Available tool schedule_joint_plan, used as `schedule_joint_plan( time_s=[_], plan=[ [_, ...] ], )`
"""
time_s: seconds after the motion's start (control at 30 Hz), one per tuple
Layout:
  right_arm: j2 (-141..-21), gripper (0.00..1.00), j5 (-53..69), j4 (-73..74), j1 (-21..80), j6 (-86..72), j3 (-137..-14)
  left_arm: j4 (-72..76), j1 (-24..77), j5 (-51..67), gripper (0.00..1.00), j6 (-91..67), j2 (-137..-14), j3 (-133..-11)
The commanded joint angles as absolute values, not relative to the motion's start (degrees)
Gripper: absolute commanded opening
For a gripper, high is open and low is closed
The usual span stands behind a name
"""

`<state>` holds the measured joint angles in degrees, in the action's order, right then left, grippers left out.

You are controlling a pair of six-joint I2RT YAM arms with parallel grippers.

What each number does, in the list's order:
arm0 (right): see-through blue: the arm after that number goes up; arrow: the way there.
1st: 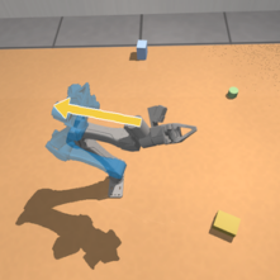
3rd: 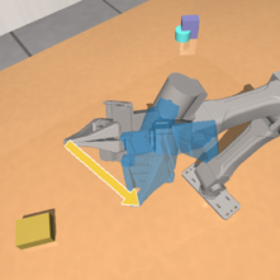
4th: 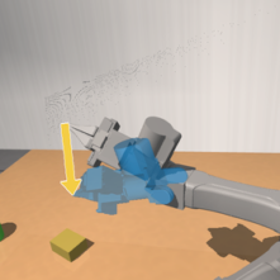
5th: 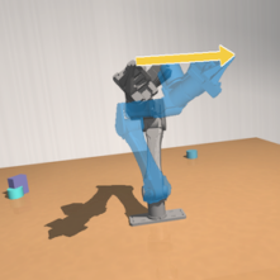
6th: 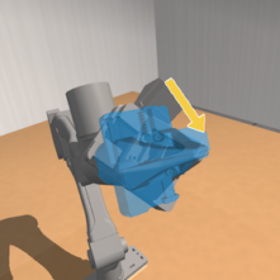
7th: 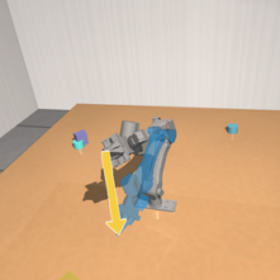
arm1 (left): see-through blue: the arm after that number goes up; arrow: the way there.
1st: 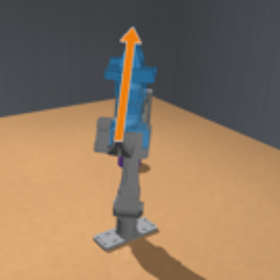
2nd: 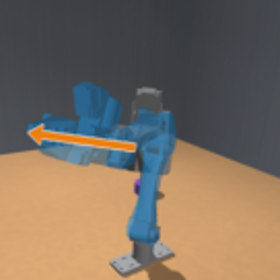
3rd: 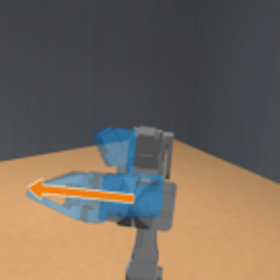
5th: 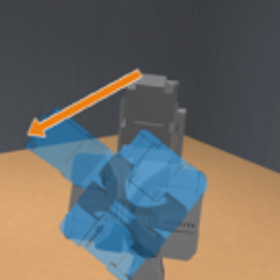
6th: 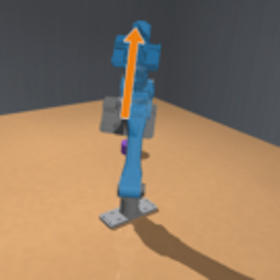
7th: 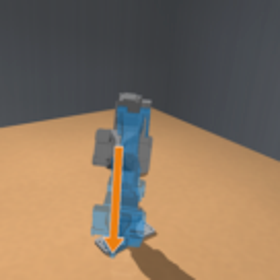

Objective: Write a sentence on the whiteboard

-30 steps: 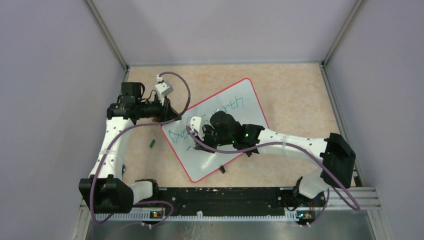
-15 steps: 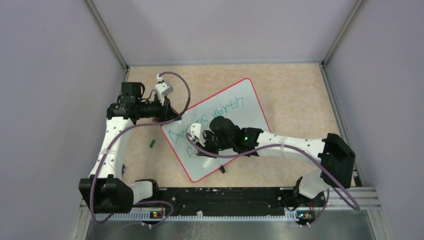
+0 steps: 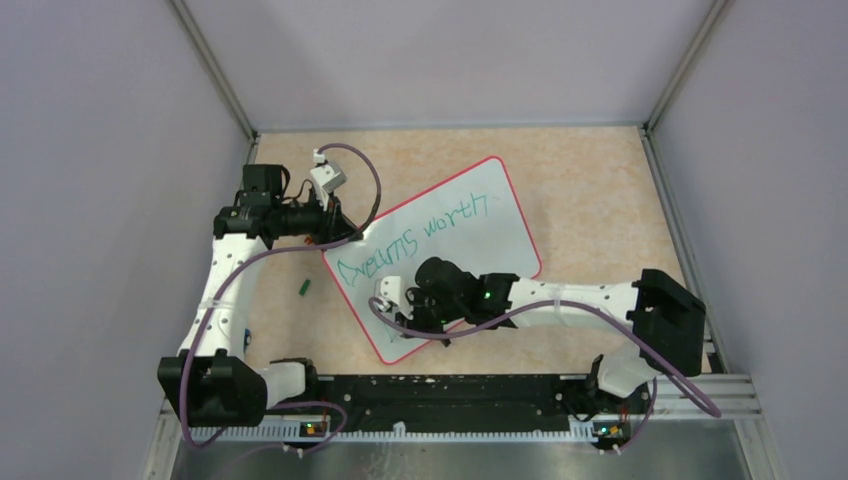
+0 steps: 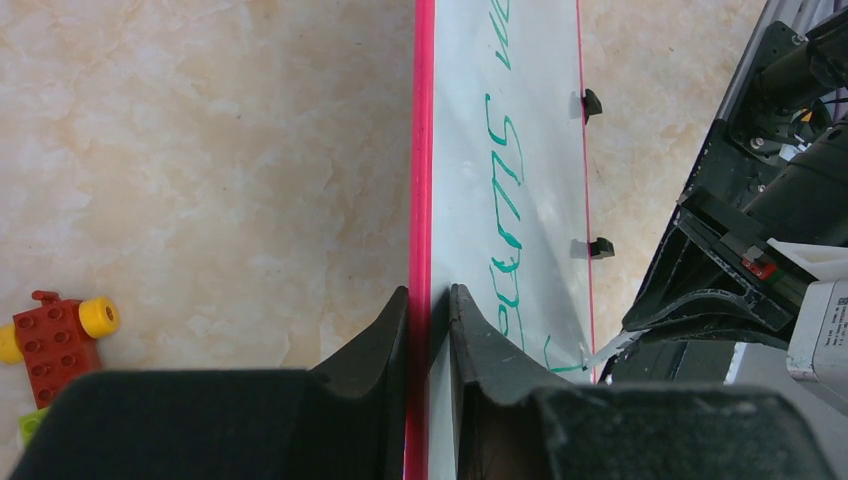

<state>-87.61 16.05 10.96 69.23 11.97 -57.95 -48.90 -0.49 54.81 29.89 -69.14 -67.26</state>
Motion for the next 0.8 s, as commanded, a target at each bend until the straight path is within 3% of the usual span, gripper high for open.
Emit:
schedule_joint_plan(
  time_s=[0.0,0.77],
  plan=[
    [-87.4,0.0,16.1,10.1,69.7,12.4,-61.3,-47.6,-0.3,55.9,0.0,30.5,-68.7,-67.7],
    [-88.9,0.0,9.5,10.7,68.3,13.0,-66.1,-47.8,-0.3,55.5,0.0,30.5,-68.2,-67.7]
  ],
)
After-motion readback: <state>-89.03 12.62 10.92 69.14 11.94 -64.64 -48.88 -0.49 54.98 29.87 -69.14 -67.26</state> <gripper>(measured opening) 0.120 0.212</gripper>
